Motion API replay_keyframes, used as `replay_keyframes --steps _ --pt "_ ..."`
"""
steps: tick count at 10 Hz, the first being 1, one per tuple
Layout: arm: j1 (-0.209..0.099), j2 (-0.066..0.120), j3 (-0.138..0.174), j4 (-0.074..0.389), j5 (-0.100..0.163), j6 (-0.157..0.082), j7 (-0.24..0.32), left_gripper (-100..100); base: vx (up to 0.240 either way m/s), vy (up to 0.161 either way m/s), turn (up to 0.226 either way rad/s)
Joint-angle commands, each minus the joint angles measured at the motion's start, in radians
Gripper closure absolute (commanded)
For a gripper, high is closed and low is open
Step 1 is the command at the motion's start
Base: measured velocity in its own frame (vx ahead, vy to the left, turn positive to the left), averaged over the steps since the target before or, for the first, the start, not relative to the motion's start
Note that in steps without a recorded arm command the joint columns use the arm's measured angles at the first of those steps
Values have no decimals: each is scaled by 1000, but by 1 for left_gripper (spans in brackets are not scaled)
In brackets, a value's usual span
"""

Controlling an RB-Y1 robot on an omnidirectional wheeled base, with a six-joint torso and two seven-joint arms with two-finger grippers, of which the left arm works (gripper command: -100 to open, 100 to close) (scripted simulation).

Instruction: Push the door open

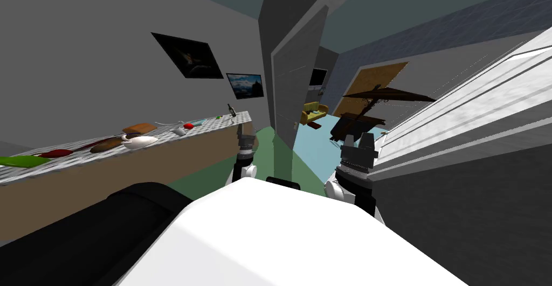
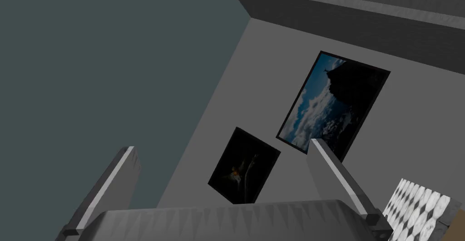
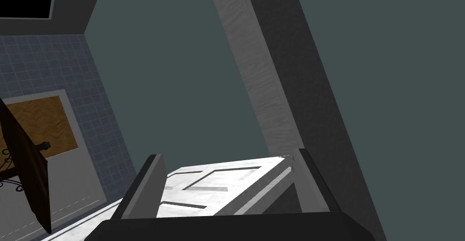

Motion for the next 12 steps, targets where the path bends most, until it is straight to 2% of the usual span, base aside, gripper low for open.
replay_keyframes --steps 1,4,7,12 --pt "-13 10 0 33 1 -5 -2 -100 44 0 -114" --pt "-42 29 1 103 2 -15 -5 -100 104 30 -131" --pt "-64 41 1 157 3 -23 -8 -100 83 32 -109" --pt "-111 62 2 273 6 -39 -14 -100 81 31 -122"
